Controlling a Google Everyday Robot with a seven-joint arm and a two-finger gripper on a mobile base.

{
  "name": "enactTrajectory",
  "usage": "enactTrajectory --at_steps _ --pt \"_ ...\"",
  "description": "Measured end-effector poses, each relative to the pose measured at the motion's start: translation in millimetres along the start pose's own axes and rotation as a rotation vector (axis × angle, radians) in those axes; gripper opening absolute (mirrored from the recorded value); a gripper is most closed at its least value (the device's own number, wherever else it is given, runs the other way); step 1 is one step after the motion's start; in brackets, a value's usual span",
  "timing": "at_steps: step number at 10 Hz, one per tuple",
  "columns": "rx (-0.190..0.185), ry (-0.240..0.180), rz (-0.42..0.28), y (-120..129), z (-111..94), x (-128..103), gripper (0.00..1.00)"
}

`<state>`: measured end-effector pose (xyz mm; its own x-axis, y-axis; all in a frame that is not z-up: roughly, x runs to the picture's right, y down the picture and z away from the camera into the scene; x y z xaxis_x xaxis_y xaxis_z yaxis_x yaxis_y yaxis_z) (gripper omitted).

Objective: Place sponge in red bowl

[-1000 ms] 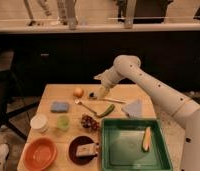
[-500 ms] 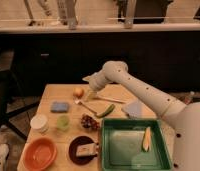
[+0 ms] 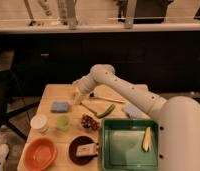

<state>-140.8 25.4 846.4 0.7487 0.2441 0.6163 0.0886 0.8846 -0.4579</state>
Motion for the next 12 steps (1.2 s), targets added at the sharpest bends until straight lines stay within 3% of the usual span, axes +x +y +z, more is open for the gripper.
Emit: enactTrajectory --at_steps 2,6,12 --pt "-0.022 0.022 -0.004 2 21 -10 0.8" --pt "-0.078 0.118 -0.028 8 54 -16 0.8" --pt "-0.086 0.123 -0.033 7 57 -17 0.8"
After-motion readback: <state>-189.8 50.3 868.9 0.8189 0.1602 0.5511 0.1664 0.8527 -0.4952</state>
